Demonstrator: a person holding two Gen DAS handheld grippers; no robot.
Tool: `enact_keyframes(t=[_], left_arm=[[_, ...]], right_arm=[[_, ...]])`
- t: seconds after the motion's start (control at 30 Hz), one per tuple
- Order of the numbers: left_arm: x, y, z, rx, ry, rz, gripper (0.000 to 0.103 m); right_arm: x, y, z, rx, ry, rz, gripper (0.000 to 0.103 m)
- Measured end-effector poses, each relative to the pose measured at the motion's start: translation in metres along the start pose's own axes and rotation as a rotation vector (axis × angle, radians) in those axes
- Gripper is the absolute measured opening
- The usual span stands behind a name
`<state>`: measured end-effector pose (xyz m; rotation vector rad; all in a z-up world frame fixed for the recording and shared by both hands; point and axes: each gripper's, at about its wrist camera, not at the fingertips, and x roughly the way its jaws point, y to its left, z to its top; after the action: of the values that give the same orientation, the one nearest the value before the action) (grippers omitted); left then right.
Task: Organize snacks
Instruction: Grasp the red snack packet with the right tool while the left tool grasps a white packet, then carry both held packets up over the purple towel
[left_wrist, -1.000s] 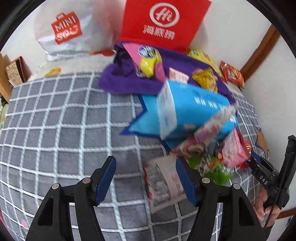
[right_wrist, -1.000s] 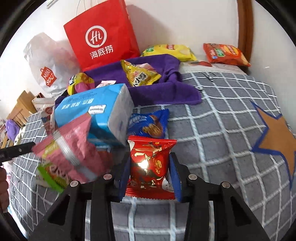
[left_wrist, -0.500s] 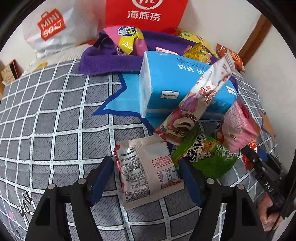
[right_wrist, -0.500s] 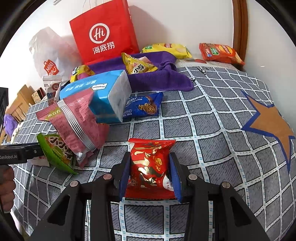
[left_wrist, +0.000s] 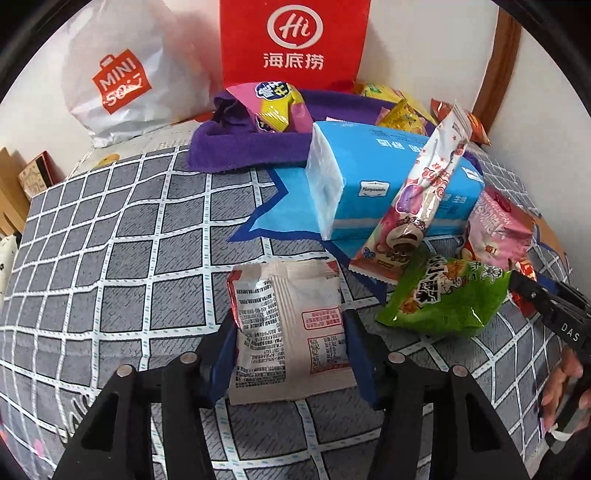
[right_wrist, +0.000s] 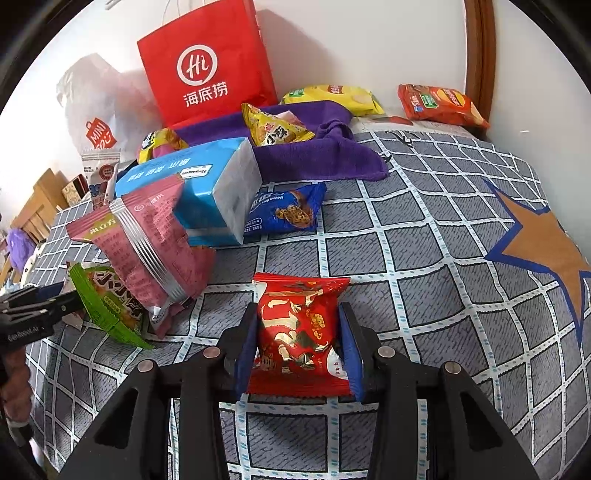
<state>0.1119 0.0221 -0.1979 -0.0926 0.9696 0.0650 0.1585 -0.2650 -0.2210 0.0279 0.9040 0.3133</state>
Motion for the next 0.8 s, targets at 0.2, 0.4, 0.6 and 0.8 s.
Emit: enact_keyframes(t=[0.2, 0.4, 0.6, 0.8], left_arm=[[0.000, -0.007, -0.008, 0.020, -0.055, 0.054, 0.055], [0.003, -0.007, -0.005, 0.016, -0.052, 0.052, 0.056], [0.003, -0.010, -0.008, 0.036, -0.041, 0.022, 0.069], [0.003, -0.012, -0.008, 0.041, -0.043, 0.031, 0.065]], right_arm=[[0.000, -0.001, 0.000, 0.011, -0.001, 0.012, 0.042], [0.003, 0.005, 0.000, -0.025, 0.006, -0.027, 0.042], [0.003, 0.008, 0.001, -0.055, 0.012, -0.052, 0.043], [0.004, 0.008, 0.001, -0.054, 0.012, -0.052, 0.043]])
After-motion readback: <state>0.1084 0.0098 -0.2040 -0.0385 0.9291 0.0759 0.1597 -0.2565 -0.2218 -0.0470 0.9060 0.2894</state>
